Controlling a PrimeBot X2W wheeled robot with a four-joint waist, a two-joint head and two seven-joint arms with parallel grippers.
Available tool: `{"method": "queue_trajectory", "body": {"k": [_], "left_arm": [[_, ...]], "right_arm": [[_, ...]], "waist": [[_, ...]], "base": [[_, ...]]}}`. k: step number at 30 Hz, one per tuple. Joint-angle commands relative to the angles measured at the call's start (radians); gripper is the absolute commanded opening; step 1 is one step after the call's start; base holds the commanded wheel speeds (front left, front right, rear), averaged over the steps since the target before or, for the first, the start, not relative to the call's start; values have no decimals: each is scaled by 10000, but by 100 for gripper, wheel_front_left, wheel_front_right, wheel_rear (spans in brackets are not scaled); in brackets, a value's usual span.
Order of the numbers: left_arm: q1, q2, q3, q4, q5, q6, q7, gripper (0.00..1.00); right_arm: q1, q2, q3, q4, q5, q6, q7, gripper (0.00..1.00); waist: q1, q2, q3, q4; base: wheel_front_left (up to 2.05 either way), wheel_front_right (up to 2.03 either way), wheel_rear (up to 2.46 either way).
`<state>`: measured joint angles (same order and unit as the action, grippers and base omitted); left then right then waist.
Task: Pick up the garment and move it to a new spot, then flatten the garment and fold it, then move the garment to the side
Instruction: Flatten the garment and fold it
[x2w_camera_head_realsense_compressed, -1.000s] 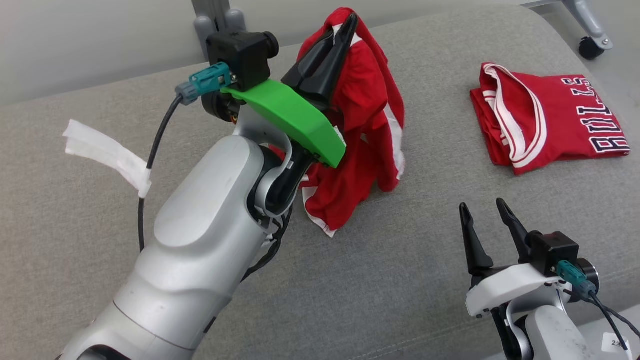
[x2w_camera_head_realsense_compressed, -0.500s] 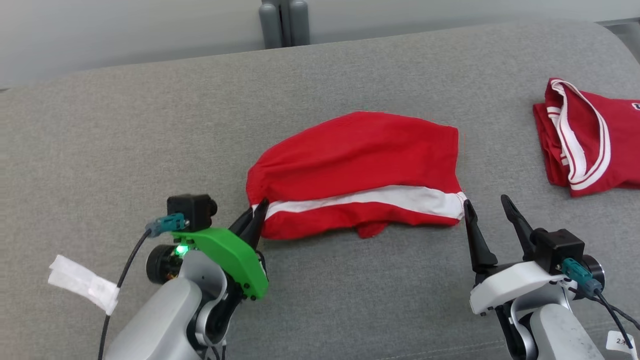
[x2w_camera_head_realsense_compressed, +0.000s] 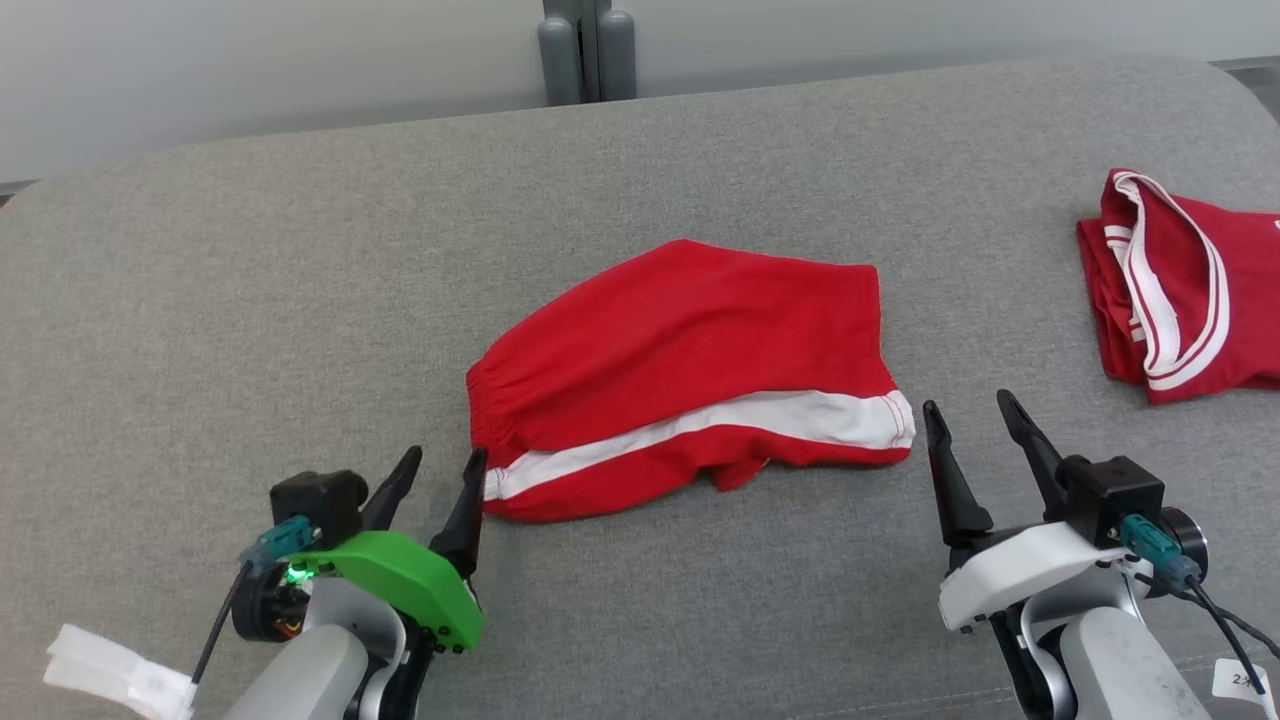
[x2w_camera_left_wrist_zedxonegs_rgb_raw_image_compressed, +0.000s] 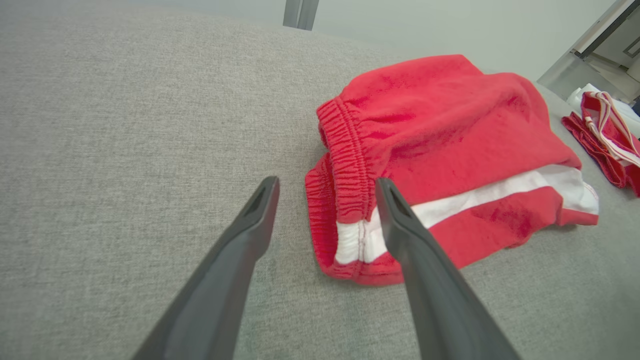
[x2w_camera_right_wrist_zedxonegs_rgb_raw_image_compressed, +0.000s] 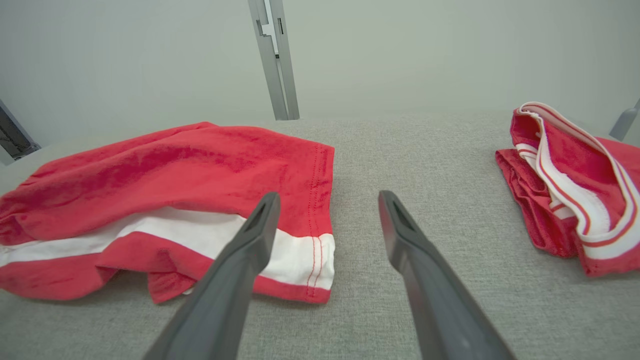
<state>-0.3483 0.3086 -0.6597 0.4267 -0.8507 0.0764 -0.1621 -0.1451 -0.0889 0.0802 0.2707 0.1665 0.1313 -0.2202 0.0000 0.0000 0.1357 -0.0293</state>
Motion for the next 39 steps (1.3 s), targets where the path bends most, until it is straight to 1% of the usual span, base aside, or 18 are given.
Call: {"method": "queue_trajectory", "body": {"k": [1,4,6,8,9,11,15,20,24,30,39], "left_arm": [[227,34,162,99,50,57,-320,100],[424,104,558,126,280,152,-854,100],[630,144,1074,-107,619,267,-1015,100],[746,79,1896,-738,1351,430,-1042,100],[1041,-69,2383,-1126,1782,467,-1026,100],[1561,-320,3151,-1612,2597,370,-1019,100],[2188,-1013,4435,-2257,3809,-61,-1025,100],[2742,-1787,5458,-2350,4790,-909,-1027,100],[2988,-2115,5928,-2195,5367,-1412,-1028,100],[3238,-2405,6456,-1889,5927,-1820,-1027,100],[3281,-2539,6609,-1532,6122,-1995,-1029,100]], "right_arm": [[119,-53,-43,-30,-10,-10,11,100],[218,-72,-158,-132,-56,-10,31,100],[272,-86,-227,-242,-98,-10,31,100],[359,-91,-316,-334,-148,-10,57,100],[404,-91,-366,-380,-155,-10,73,100],[437,-105,-420,-458,-176,-12,103,100],[519,-98,-430,-554,-217,-10,156,100],[606,-65,-418,-564,-229,-12,245,100],[609,-114,-310,-400,-174,-12,330,100],[584,-185,-203,9,-111,-10,331,100],[479,-237,-322,213,-1,-10,269,100]], "waist": [[0,0,-166,-120],[0,0,-302,-159],[0,0,-417,-156],[0,0,-487,-110],[0,0,-528,-79],[0,0,-608,-27],[0,0,-770,108],[0,0,-967,308],[0,0,-1115,405],[0,0,-1361,493],[0,0,-1448,525]], "base": [[0,0,0],[0,0,0],[0,0,0],[0,0,0],[0,0,0],[0,0,0],[0,0,0],[0,0,0],[0,0,0],[0,0,0],[0,0,0]]}}
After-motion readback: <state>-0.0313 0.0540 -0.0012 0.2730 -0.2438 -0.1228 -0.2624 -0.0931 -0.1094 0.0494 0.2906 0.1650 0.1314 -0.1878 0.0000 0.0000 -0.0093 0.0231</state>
